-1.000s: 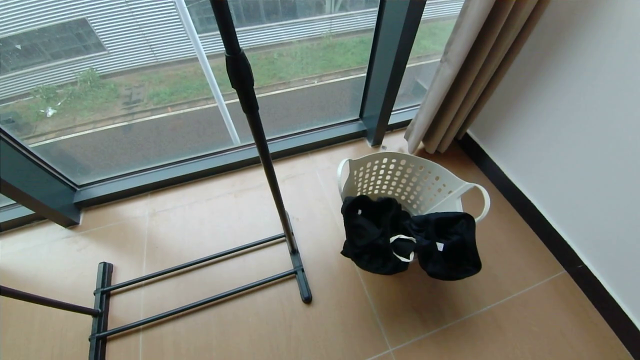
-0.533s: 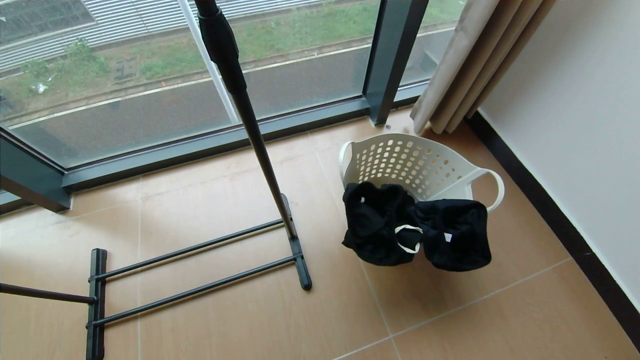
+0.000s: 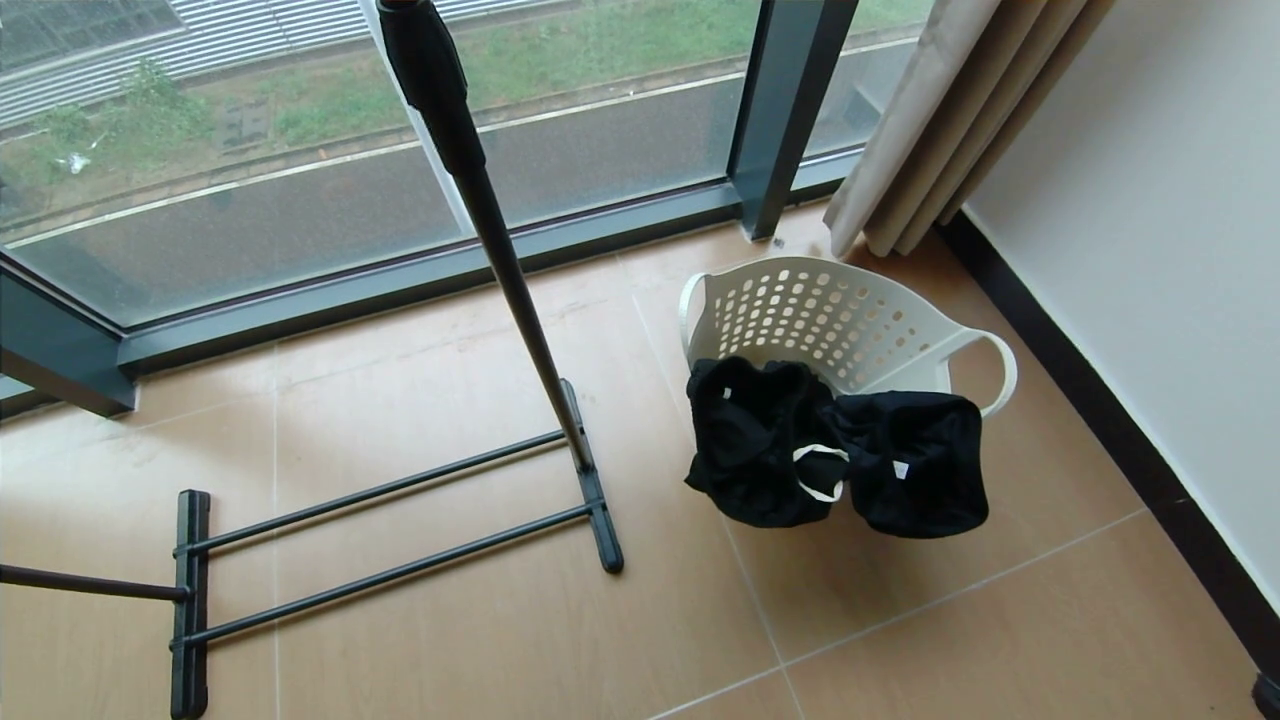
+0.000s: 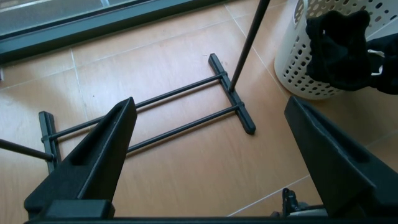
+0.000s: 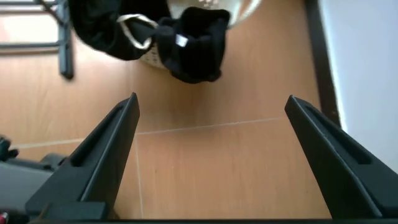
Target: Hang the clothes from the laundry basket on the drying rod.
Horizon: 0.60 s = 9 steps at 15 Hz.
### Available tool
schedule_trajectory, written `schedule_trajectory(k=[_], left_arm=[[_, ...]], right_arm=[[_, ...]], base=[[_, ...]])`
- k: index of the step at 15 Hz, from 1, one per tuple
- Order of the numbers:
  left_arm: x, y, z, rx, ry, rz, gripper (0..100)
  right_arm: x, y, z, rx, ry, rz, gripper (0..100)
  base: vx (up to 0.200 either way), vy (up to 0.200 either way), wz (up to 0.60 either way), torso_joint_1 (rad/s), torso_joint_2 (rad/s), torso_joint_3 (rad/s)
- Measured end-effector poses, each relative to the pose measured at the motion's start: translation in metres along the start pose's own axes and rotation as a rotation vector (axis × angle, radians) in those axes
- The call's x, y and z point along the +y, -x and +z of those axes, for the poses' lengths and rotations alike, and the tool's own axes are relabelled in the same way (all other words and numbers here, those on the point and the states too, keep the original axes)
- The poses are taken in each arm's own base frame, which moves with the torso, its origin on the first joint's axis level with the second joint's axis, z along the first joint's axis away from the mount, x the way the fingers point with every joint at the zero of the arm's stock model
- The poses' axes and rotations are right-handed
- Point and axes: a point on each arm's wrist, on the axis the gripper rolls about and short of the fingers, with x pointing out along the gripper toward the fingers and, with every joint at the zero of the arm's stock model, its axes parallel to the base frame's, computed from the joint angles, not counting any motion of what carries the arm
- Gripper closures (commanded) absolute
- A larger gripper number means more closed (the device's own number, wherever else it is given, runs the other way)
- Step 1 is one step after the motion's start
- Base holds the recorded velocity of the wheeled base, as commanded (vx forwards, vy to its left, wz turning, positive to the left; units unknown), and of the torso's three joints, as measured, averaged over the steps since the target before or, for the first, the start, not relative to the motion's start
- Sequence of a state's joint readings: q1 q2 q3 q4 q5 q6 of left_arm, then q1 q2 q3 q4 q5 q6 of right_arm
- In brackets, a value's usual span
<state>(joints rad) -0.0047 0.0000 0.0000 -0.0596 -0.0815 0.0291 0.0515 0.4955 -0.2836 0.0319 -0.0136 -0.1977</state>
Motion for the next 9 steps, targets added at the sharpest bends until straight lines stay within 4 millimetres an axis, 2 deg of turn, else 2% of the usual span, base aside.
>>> schedule_trajectory(k=[4, 9], left_arm=[[0.000, 0.000, 0.000, 0.000, 0.000, 0.000, 0], [0.000, 0.000, 0.000, 0.000, 0.000, 0.000, 0]], right_arm=[[0.010, -0.064, 0.053, 0.097, 0.146, 0.207, 0], [0.053, -0.177, 0.122, 0.160, 0.376, 0.251, 0]], base=[[0.000, 0.000, 0.00, 0.000, 0.00, 0.000], [0.000, 0.000, 0.00, 0.000, 0.00, 0.000]])
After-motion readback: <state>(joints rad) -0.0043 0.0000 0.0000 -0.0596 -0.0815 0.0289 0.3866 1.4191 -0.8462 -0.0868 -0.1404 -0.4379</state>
